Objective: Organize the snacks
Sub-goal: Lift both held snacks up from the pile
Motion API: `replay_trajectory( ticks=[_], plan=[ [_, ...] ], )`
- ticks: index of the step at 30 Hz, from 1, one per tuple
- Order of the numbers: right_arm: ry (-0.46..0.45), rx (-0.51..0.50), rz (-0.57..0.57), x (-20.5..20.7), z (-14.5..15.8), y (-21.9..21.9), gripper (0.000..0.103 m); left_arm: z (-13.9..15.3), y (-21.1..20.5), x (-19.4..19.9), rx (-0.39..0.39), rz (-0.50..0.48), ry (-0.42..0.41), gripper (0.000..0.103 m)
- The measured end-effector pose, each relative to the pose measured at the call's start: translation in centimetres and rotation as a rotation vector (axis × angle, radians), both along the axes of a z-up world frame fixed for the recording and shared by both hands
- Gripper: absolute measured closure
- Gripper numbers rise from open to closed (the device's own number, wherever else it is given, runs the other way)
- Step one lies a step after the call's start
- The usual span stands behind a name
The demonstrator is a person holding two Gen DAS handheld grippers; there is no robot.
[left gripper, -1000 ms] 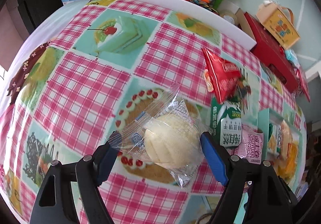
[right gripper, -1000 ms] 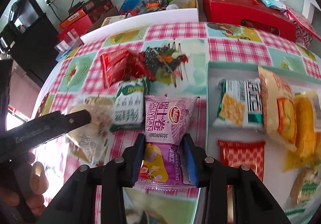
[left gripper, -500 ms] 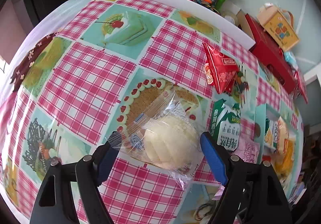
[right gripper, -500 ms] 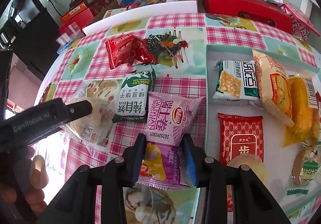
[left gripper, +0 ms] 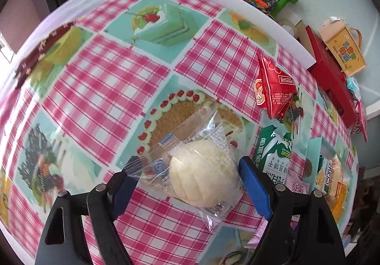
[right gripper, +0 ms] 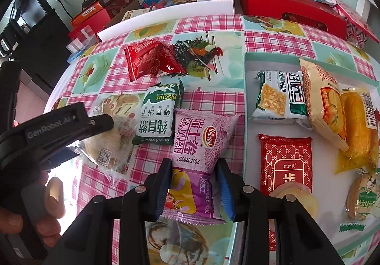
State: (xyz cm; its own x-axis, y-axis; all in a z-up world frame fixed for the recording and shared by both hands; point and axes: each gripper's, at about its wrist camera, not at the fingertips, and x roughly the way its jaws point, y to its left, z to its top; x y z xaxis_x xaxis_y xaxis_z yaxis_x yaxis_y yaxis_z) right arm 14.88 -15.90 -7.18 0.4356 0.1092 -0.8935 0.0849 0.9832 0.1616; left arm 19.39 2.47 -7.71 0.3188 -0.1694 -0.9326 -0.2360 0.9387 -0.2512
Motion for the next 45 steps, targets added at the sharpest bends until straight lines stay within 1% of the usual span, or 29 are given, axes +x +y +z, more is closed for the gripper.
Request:
replay_trajectory(
  ticks=[2,8,11,16,22,28,31,35,38,41,45],
  plan=[
    [-0.001,-0.005,0.005,0.0,-0.1,0.1,0.060,-0.2,0.0,0.1,-0.005,0.006,0.005,0.019],
    [-0.001,-0.018,0.014,0.3,-0.4,0.2,0.057,-0.1,0.0,0.0,0.012,-0.004,0.003,0.019],
    [0.003,-0.042,0.018,0.5,-0.5,0.6,0.056,0.0,-0.3,0.0,0.025,-0.010,0.000,0.020],
    [0.007,-0.073,0.024,0.7,-0.8,1.1,0.054,0.5,-0.7,0.1,0.012,-0.016,-0.010,0.029],
    [0.010,-0.133,0.045,0.7,-1.1,2.1,0.050,0.9,-0.9,0.1,0.016,-0.028,-0.017,0.031],
    [0.000,-0.153,0.052,0.9,-1.2,2.3,0.050,0.7,-0.5,0.0,0.009,-0.031,-0.015,0.031],
    [-0.004,-0.187,0.060,0.8,-1.3,2.6,0.050,0.6,-0.4,0.0,0.008,-0.031,-0.015,0.031],
    [-0.004,-0.202,0.062,0.9,-1.5,2.9,0.049,0.3,-0.2,0.0,0.007,-0.030,-0.014,0.031],
    [-0.010,-0.217,0.066,1.0,-1.6,3.1,0.050,0.3,-0.3,0.0,0.008,-0.029,-0.014,0.031],
    [-0.013,-0.219,0.061,0.9,-1.6,3.0,0.054,0.2,-0.2,0.0,0.008,-0.032,-0.014,0.031],
    [-0.016,-0.181,0.024,0.9,-1.3,2.2,0.060,0.5,-0.6,0.1,0.023,-0.046,-0.022,0.033]
  ],
)
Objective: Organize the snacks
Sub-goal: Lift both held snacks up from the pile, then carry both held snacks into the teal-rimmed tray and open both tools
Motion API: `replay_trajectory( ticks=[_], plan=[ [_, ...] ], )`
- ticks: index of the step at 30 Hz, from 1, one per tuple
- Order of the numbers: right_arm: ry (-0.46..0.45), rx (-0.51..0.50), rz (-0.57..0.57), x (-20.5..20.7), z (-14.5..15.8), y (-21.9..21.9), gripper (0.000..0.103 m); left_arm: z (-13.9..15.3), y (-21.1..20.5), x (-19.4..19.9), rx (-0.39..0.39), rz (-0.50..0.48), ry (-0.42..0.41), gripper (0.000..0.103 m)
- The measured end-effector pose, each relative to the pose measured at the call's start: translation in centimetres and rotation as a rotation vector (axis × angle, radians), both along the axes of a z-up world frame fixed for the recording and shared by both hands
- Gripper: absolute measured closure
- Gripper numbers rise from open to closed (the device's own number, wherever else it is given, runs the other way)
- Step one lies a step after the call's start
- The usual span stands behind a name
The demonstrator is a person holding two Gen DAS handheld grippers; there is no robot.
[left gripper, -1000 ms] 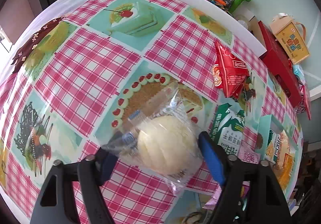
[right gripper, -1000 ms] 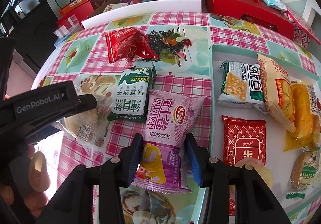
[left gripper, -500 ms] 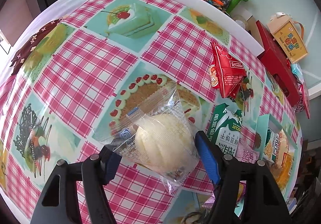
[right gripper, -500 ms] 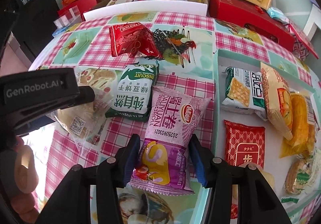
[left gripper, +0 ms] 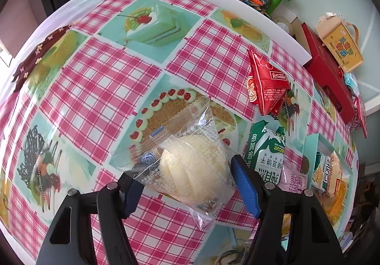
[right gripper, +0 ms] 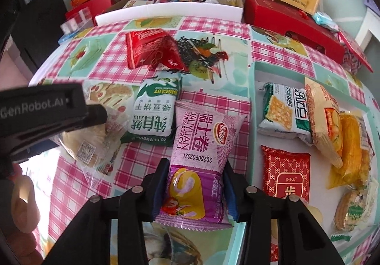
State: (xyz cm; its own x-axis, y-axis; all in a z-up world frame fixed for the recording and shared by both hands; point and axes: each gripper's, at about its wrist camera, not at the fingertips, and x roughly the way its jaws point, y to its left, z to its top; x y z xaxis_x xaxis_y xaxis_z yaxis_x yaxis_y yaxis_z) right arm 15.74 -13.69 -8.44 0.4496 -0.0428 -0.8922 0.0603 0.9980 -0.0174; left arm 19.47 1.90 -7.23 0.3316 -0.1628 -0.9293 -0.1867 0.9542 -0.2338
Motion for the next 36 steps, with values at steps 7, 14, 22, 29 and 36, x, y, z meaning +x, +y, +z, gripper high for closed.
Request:
replay_trajectory(
  ticks=[7,14,22,29,36],
  plan=[
    [-0.030,0.066,-0.042,-0.3,1.2,-1.2,0.062,0.8,-0.5,0.1,0.008,-0.013,-0.026,0.042],
    [-0.090,0.079,-0.031,-1.1,3.3,-1.0,0.062,2.1,-0.1,0.2,0.029,-0.019,-0.065,0.046],
    [-0.136,0.096,-0.042,-1.7,5.0,-1.4,0.062,4.5,0.7,-0.5,0.021,-0.009,-0.132,0.046],
    [-0.169,0.110,-0.060,-2.3,6.2,-2.1,0.062,7.0,0.9,-1.1,0.013,0.002,-0.201,0.047],
    [-0.222,0.129,-0.082,-3.1,7.9,-3.0,0.062,9.1,0.3,-1.7,0.000,-0.009,-0.263,0.047]
  ],
)
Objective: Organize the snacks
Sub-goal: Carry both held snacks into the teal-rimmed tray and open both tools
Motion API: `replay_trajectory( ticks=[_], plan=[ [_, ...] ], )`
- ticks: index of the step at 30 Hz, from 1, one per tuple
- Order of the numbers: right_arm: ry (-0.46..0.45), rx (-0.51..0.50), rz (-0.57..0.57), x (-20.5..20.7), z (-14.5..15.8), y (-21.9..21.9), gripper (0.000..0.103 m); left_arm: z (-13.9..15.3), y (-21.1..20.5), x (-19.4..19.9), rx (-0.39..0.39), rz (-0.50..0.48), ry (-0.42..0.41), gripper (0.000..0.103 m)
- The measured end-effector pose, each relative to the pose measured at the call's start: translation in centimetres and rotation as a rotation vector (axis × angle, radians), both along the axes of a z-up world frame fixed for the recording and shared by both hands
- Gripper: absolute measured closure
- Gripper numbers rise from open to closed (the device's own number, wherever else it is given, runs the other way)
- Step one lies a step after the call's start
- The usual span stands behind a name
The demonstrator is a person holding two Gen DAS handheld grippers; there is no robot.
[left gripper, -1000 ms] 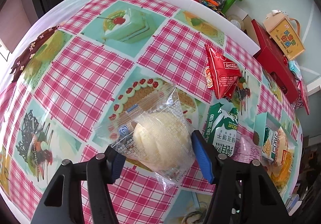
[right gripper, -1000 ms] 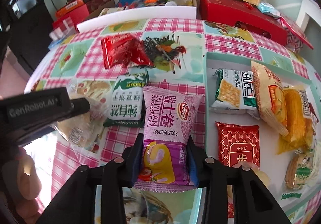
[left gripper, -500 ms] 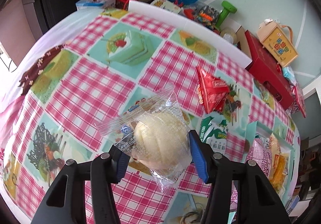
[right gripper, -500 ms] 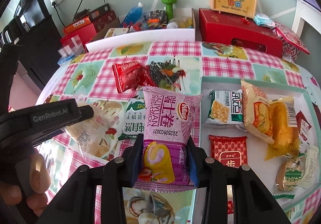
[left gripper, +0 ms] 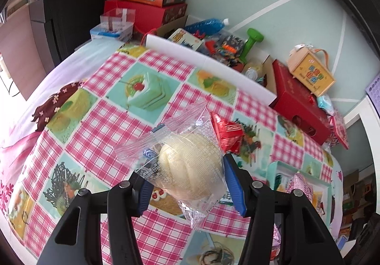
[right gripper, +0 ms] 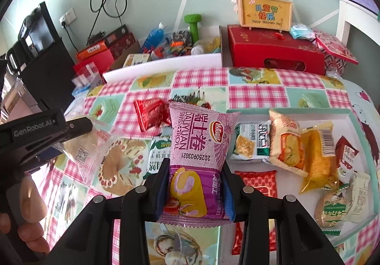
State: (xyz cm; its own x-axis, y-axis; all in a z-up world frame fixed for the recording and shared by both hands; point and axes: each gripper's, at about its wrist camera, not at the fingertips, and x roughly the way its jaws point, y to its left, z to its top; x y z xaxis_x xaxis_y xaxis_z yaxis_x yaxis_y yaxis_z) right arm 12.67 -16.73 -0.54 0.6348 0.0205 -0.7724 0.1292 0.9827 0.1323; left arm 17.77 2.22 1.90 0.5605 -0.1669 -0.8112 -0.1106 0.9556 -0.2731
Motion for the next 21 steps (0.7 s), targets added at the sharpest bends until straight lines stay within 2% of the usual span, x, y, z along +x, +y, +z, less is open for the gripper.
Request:
replay_trajectory(
  ticks=[8,21],
  plan=[
    [-0.018,0.011,-0.102,-0.7,1.0,-3.5,0.062,1.0,-3.3,-0.6,-0.012,-0.096,-0.024,0.046],
    [-0.044,0.030,-0.364,-3.9,2.4,-13.2,0.062,0.5,-12.3,-2.5,-0.031,-0.348,-0.008,0.046]
  ],
)
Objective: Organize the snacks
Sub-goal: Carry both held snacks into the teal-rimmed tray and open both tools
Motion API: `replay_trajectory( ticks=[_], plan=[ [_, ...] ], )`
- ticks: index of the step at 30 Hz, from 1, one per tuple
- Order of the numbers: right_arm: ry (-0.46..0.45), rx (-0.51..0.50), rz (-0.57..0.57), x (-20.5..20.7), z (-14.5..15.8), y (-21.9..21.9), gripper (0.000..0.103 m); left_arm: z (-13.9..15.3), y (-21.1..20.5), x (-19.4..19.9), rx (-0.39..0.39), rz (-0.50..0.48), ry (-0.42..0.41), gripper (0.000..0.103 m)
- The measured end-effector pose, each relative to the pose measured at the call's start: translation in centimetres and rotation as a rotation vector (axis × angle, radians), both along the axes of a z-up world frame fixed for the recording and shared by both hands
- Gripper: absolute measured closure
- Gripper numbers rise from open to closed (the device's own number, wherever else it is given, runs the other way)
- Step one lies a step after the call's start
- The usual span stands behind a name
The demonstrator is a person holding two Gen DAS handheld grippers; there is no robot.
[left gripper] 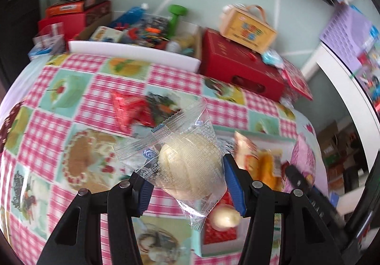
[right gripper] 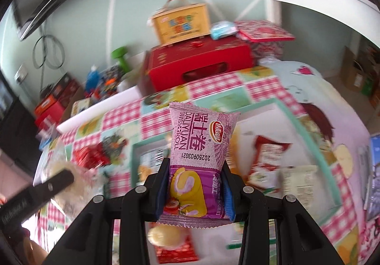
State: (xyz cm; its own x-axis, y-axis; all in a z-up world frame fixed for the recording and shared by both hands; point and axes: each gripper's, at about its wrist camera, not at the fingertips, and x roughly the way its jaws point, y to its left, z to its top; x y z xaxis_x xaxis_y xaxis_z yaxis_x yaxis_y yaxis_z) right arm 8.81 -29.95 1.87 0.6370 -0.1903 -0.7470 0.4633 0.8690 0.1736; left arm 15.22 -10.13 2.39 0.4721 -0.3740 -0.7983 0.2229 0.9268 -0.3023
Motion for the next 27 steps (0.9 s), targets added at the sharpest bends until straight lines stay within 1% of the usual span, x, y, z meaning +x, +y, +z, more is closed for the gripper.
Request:
replay_trajectory(
  ticks=[1,7,10,14,16,20,23,27],
  plan=[
    [-0.002,0.001,-0.022,-0.3,0.1,-0.7,0.062,-0.2,-1.0,-0.3,0.000,-0.029,0.003,0.046],
    [-0.005,0.004,-0.162,-2.9,0.4,-5.7,0.062,-1.0,-4.6,-1.6,0.001,-0.137,0.029,0.046],
    [0.006,0.004,-0.209,-3.9,0.2,-7.5,0.062,-1.6,-6.0,-2.2,0.014,-0.175,0.036,0.046],
    [0.018,0.014,-0.241,-4.5,-0.3,-9.0,0.062,-2.3,-7.2,-2.6,0.021,-0.212,0.047,0.046],
    [0.037,0.024,-0.238,-4.0,-1.2,-9.4,0.062,-2.8,-7.8,-2.7,0.036,-0.223,0.046,0.046],
    [0.071,0.054,-0.194,-2.9,-3.0,-9.0,0.062,-4.0,-8.6,-2.7,0.048,-0.236,0.056,0.046],
    [0.083,0.057,-0.173,-2.4,-3.6,-8.7,0.062,-4.6,-9.0,-2.5,0.048,-0.240,0.064,0.047],
    [0.096,0.055,-0.149,-1.8,-4.1,-8.2,0.061,-4.9,-9.3,-2.5,0.043,-0.246,0.053,0.047]
  ],
)
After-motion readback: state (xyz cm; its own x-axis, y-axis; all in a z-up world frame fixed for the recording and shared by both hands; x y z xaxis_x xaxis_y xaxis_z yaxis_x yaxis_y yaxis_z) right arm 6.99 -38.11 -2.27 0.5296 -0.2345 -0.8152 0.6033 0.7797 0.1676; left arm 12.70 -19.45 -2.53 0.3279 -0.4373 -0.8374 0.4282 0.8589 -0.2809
